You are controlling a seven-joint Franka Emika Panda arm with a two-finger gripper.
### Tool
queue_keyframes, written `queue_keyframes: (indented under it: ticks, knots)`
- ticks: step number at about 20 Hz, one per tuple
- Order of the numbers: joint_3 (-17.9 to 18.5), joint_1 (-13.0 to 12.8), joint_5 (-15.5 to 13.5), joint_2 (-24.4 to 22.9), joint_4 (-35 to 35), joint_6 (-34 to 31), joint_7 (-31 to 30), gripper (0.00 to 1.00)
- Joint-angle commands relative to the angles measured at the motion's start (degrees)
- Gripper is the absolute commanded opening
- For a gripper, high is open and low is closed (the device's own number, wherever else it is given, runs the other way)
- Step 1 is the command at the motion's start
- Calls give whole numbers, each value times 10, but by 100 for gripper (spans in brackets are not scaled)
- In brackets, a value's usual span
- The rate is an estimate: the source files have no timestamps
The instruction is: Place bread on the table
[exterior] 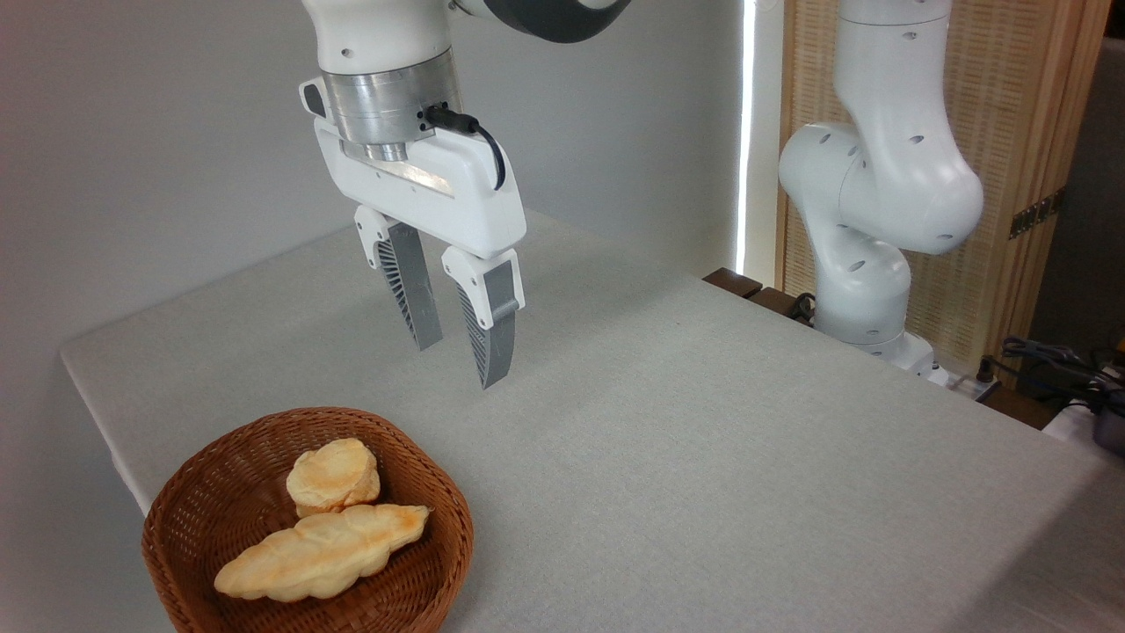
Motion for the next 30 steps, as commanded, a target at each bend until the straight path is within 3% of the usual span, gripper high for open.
queue_keyframes:
  ticks: [1,16,25,30]
  knots:
    - [5,-2,-3,-2,7,-5,9,100]
    - [4,-3,-3,1,13,-4,10,100]
    - [1,-3,-7,15,3,71,10,100]
    - [-2,-7,-58,41,2,119,9,100]
